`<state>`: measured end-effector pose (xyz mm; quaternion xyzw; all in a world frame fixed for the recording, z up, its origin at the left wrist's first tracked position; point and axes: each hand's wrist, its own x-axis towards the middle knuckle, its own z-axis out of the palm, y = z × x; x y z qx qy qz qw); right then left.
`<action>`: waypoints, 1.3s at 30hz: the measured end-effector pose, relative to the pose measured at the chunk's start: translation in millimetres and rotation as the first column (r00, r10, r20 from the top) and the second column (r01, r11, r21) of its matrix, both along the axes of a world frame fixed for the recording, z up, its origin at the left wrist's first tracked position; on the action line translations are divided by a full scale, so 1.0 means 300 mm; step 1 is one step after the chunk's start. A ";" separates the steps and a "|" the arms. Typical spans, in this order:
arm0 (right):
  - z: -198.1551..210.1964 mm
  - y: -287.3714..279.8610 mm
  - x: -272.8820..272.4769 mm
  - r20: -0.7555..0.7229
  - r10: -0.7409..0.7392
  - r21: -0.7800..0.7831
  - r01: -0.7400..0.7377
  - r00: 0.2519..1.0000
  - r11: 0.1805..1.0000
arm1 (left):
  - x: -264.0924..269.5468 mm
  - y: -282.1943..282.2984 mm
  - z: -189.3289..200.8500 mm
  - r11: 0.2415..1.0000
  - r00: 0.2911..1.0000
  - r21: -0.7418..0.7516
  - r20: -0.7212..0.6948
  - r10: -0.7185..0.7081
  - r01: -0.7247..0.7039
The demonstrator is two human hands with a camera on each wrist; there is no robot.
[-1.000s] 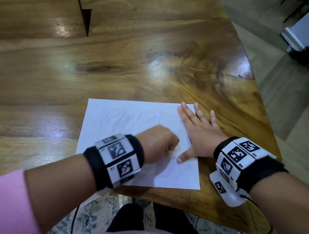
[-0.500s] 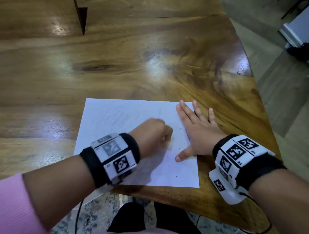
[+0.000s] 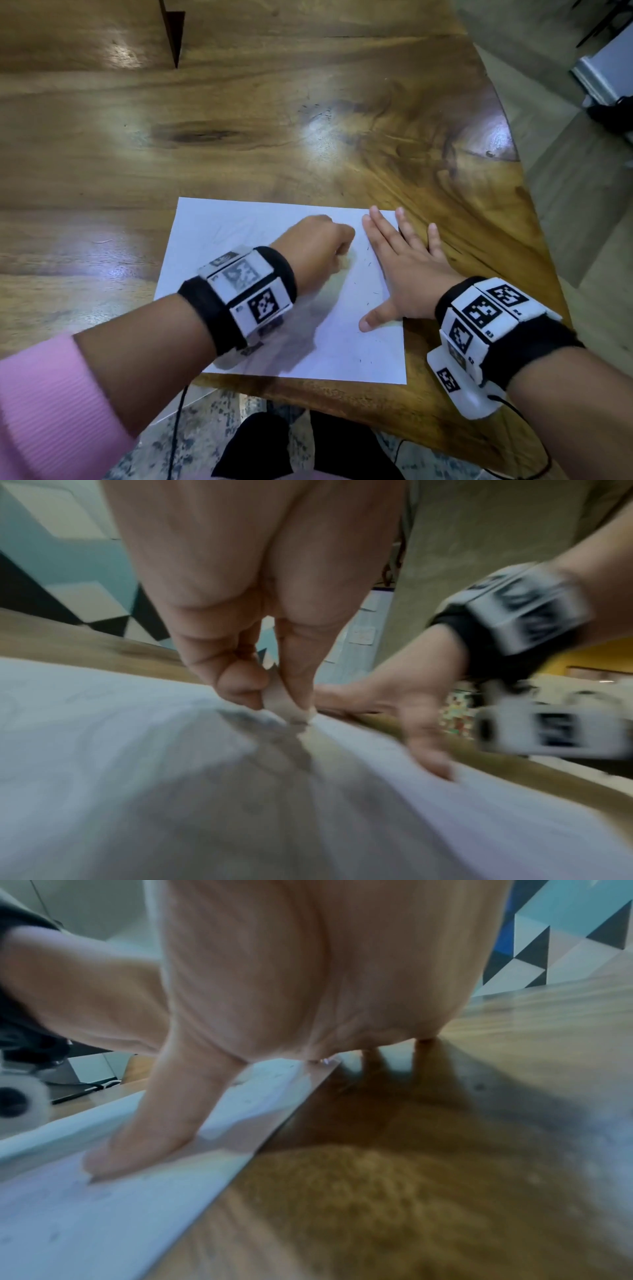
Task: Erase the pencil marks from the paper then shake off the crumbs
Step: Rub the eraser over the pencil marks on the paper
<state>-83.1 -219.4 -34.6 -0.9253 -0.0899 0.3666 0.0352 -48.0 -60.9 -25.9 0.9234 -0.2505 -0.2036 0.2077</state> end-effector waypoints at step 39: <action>-0.030 -0.011 0.004 0.075 -0.094 0.100 0.087 0.993 0.991 | -0.191 0.081 -0.014 0.990 0.982 -0.093 -0.147 -0.118 0.105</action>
